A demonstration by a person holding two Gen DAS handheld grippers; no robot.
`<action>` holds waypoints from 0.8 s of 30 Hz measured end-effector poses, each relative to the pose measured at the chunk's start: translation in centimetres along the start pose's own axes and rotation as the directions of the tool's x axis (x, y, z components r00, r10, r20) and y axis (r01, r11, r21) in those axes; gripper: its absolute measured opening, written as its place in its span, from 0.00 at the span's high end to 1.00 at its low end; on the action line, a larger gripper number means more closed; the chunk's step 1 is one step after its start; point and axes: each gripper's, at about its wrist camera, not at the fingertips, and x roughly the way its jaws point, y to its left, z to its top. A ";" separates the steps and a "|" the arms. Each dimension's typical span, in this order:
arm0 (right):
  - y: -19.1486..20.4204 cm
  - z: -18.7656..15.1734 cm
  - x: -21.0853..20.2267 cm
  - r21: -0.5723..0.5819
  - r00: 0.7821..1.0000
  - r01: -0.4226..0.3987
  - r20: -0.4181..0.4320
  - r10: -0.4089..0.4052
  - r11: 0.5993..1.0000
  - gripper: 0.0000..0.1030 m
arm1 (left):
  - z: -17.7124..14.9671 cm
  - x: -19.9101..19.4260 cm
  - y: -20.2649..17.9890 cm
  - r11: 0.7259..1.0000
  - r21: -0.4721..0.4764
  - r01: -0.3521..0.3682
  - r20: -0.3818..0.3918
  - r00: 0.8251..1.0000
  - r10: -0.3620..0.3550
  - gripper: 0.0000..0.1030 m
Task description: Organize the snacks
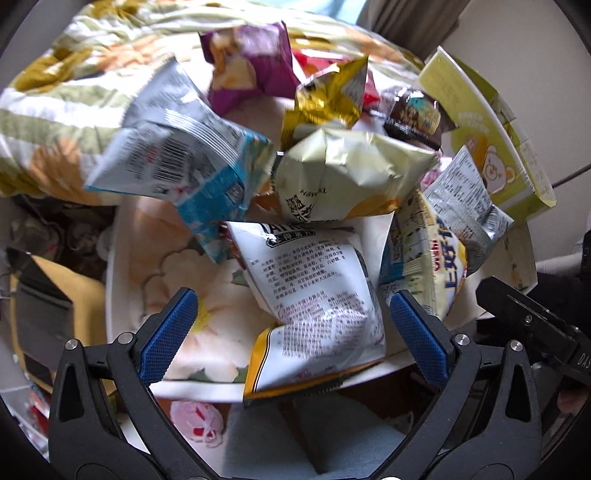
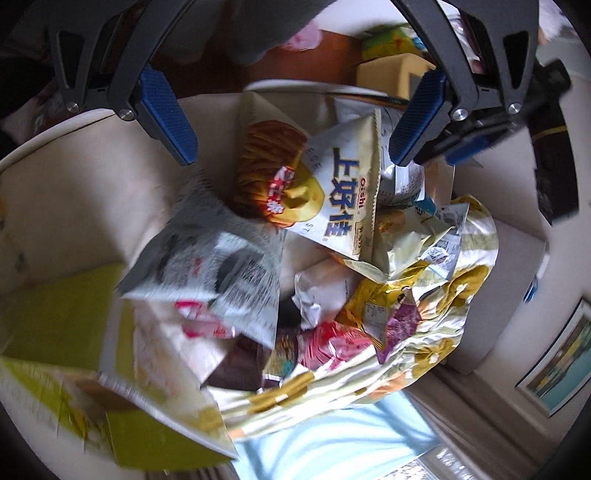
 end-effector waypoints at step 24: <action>-0.8 1.5 6.3 0.197 0.988 -0.136 -0.049 0.148 0.971 0.00 | -1.4 4.2 -0.7 0.991 0.098 0.088 -0.107 0.991 -0.077 0.37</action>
